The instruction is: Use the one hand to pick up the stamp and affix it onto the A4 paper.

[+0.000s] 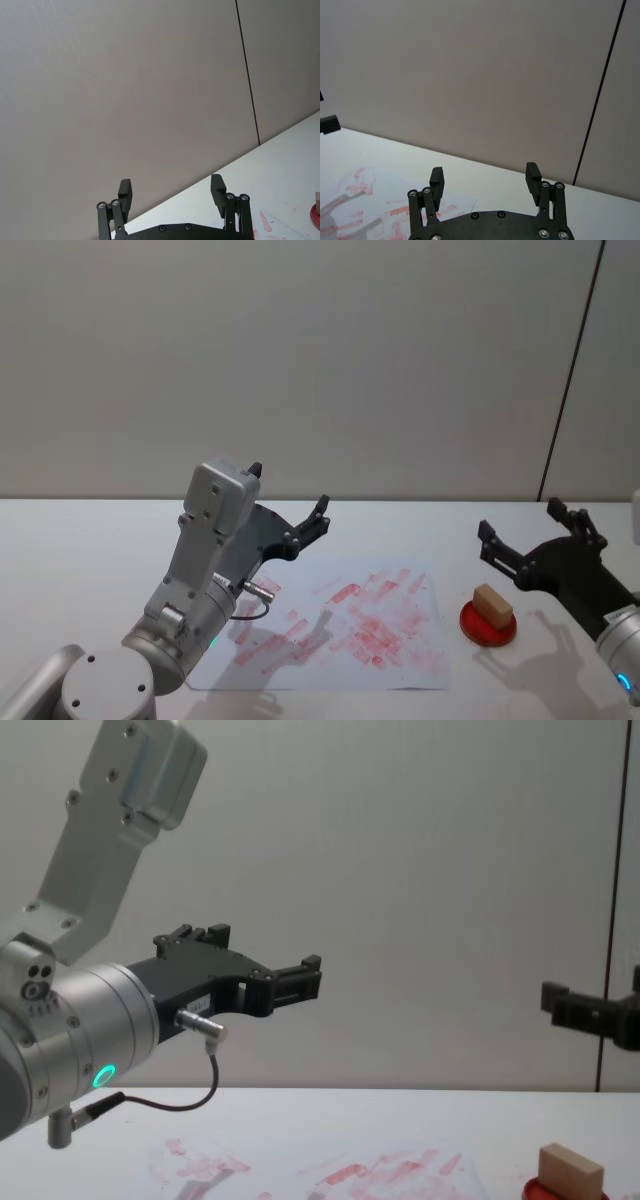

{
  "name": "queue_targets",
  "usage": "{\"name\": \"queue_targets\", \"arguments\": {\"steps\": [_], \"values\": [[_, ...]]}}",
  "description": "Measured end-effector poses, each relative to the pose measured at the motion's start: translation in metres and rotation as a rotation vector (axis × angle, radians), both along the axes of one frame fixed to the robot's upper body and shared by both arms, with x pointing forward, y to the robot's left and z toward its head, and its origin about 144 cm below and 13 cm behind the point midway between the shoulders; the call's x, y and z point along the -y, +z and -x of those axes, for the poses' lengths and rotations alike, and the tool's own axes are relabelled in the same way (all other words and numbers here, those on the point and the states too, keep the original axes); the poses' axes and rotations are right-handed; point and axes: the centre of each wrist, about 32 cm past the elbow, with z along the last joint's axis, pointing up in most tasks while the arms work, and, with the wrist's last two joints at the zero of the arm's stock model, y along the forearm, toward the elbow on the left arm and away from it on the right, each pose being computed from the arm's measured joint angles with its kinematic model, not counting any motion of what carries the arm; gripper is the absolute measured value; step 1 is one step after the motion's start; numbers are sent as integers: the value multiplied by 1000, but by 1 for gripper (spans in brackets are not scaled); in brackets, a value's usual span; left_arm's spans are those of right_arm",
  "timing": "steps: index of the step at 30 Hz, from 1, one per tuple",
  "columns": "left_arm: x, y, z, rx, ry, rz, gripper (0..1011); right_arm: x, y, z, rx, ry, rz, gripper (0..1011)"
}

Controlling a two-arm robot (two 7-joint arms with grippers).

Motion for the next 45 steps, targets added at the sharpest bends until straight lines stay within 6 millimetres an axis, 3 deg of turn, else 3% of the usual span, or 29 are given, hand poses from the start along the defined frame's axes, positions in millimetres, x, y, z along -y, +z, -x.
{"name": "queue_targets", "arguments": {"steps": [22,45], "values": [[0,0,0,0,0,0,1002,13,-27,-18,-144,91,129,1001],[0,0,0,0,0,0,1003,15,-50,-27,-267,90,155,1001]]}}
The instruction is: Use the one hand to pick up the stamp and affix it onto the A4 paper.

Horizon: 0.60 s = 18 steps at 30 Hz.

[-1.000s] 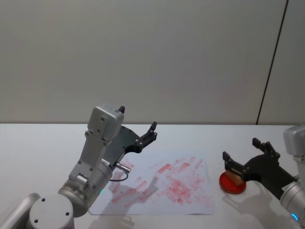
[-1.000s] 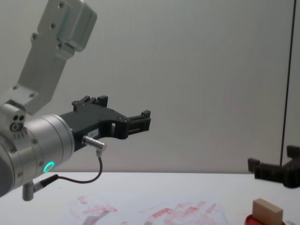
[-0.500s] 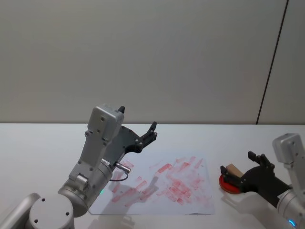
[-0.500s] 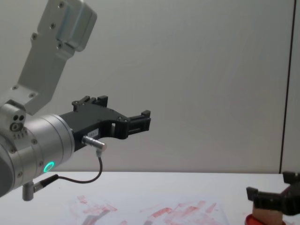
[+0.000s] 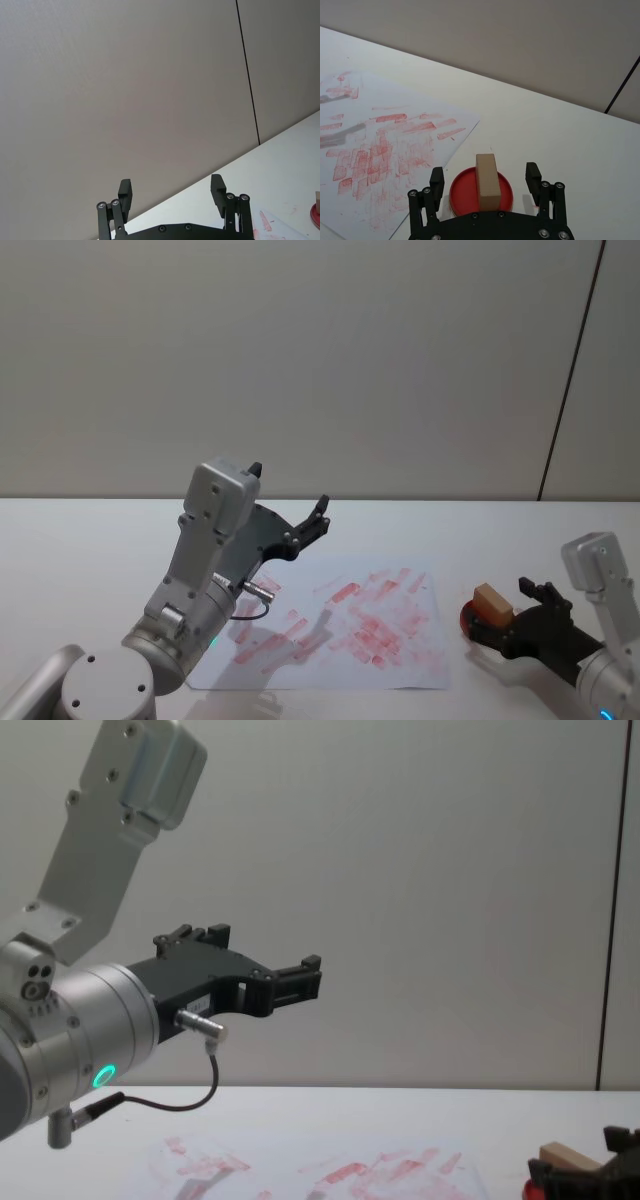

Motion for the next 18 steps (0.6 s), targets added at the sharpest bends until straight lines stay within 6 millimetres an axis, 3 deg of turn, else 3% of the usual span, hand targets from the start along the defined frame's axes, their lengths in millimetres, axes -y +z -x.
{"name": "queue_targets", "arguments": {"steps": [2,14,15,18], "values": [[0,0,0,0,0,0,1002,0,-2,-1,-9,-1,1,994],[0,0,0,0,0,0,1002,-2,-8,-9,-37,-3,1,707],[0,0,0,0,0,0,1003,-2,-8,-9,-37,-2,1,624],[0,0,0,0,0,0,1002,-2,-9,-11,-40,-3,0,547]]}}
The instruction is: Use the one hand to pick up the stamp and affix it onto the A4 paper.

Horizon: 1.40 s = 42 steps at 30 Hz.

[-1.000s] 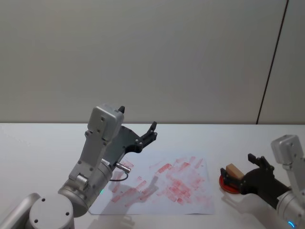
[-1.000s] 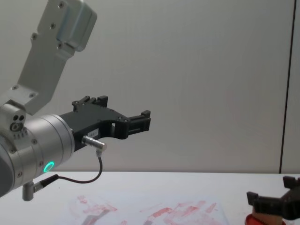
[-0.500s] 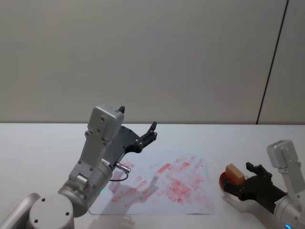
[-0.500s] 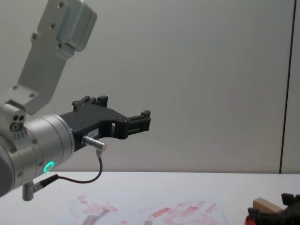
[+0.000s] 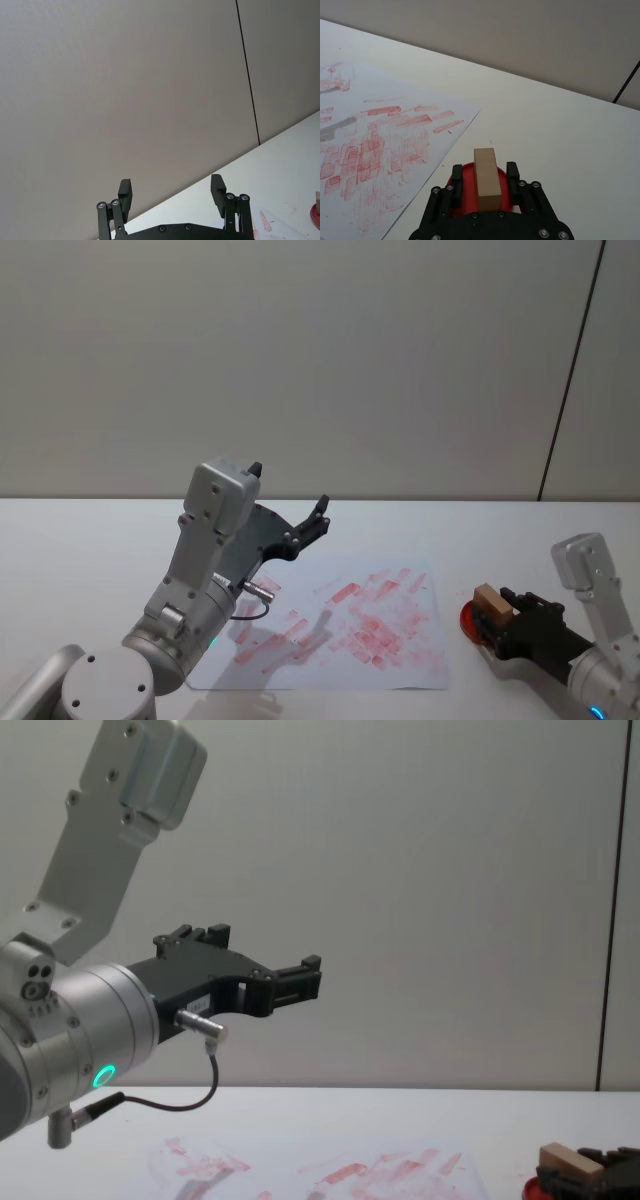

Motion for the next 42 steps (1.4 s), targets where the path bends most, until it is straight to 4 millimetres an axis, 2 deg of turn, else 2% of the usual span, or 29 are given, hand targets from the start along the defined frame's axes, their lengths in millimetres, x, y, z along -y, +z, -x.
{"name": "queue_targets", "arguments": {"steps": [4,5,6,8,11,27,42], "values": [[0,0,0,0,0,0,1002,0,-1,-3,0,0,-3,426],[0,0,0,0,0,0,1003,0,-1,-3,1,-1,-4,363],[0,0,0,0,0,0,1002,-1,-1,-4,2,-1,-4,363],[0,0,0,0,0,0,1003,-1,-1,-5,6,-1,-6,284],[0,0,0,0,0,0,1002,-1,0,-6,10,-1,-8,224],[0,0,0,0,0,0,1002,-7,11,-10,55,40,-54,218],[0,0,0,0,0,0,1003,-30,16,-5,67,150,-71,218]]}}
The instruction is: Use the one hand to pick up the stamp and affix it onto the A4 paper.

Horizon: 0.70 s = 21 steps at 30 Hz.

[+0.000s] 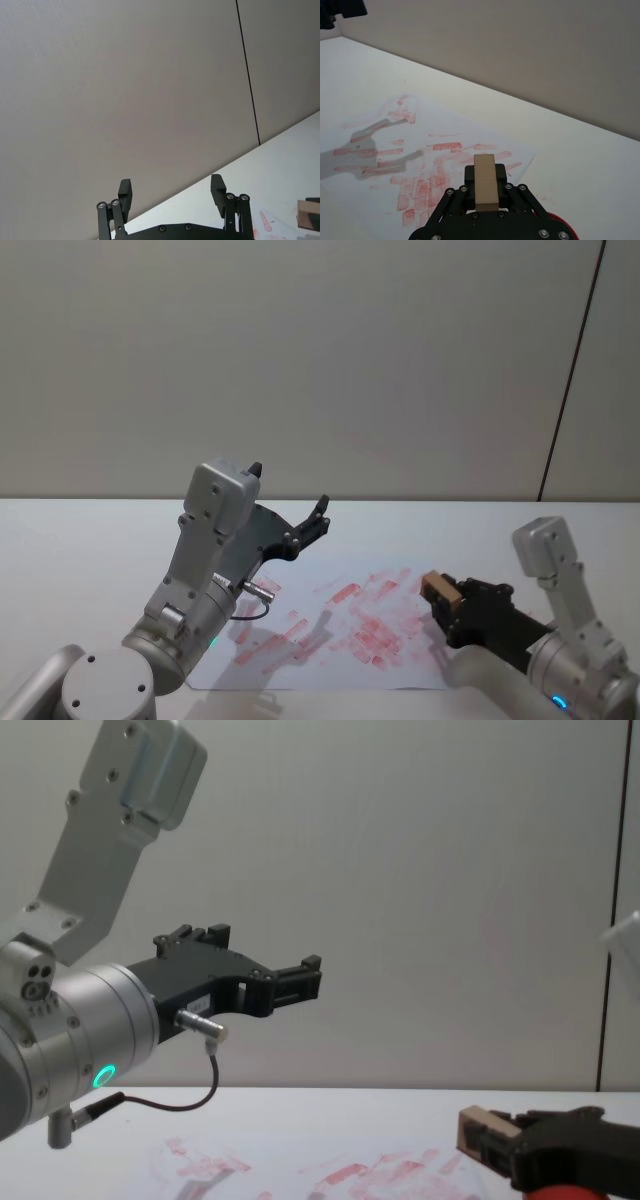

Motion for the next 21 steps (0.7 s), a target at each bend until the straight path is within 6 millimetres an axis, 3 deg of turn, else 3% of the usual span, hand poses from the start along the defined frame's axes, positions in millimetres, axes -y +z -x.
{"name": "queue_targets", "arguments": {"steps": [21], "values": [[0,0,0,0,0,0,1002,-14,-21,3,-64,32,54,218]]}}
